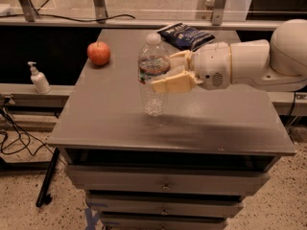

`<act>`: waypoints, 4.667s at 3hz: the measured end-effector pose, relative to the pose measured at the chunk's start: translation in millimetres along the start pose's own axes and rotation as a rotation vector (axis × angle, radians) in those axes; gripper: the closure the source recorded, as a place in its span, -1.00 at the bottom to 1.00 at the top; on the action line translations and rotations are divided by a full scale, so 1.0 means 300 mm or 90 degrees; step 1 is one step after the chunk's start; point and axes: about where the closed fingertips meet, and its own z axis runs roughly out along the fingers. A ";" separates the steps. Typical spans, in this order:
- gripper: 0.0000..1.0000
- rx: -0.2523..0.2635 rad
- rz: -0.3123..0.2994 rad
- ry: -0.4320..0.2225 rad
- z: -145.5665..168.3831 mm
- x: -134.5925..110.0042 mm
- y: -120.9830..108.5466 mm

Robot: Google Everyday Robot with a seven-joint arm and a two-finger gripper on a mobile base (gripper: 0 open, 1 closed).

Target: Move water bottle near apple

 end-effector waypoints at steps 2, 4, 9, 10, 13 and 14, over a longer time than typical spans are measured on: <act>1.00 0.010 -0.005 -0.003 -0.011 -0.010 0.003; 1.00 0.064 -0.036 0.012 0.102 -0.125 -0.345; 1.00 0.153 0.009 -0.027 0.502 -0.179 -0.752; 1.00 0.145 0.009 -0.021 0.532 -0.131 -0.774; 1.00 0.114 0.006 -0.003 0.565 -0.012 -0.783; 0.66 0.109 0.003 0.011 0.565 0.006 -0.778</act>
Offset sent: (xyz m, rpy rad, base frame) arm 0.0823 0.0044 0.0245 -0.0003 -0.1111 -0.1222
